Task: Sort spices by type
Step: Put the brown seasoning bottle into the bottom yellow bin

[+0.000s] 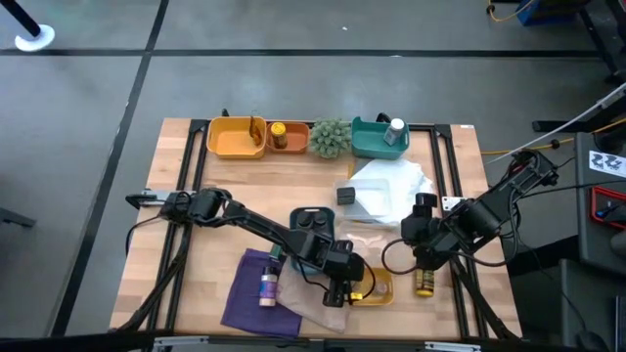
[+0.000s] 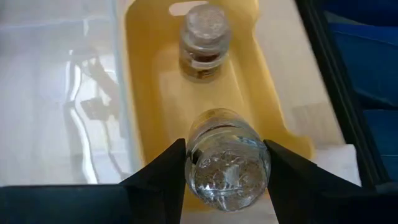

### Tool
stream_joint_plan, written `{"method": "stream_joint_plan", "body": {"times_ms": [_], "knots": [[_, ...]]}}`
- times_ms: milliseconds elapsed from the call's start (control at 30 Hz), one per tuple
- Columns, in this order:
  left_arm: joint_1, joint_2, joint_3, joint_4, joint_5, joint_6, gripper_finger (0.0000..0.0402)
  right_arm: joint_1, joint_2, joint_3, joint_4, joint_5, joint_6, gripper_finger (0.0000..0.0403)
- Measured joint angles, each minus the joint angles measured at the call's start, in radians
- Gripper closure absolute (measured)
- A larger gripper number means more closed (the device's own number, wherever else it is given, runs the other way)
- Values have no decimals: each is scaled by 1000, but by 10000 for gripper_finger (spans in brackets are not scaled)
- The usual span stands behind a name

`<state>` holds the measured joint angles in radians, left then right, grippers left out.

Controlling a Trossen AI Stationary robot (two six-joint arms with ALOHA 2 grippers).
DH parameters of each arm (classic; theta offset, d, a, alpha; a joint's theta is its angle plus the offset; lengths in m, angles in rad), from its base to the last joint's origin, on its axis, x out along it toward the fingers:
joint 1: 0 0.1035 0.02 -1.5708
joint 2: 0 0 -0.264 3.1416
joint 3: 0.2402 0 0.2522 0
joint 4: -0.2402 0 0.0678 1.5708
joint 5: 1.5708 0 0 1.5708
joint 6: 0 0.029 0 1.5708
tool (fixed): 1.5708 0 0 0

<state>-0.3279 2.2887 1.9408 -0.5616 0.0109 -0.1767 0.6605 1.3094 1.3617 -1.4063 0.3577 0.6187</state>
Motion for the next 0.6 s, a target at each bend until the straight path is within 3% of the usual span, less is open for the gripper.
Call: {"method": "stream_joint_plan", "body": {"times_ms": [333,600], "knots": [[0,0,0,-30,0,10,237,0,0,0,2,0,0,121],[0,0,-1,-30,0,39,215,0,0,0,2,0,0,121]]}}
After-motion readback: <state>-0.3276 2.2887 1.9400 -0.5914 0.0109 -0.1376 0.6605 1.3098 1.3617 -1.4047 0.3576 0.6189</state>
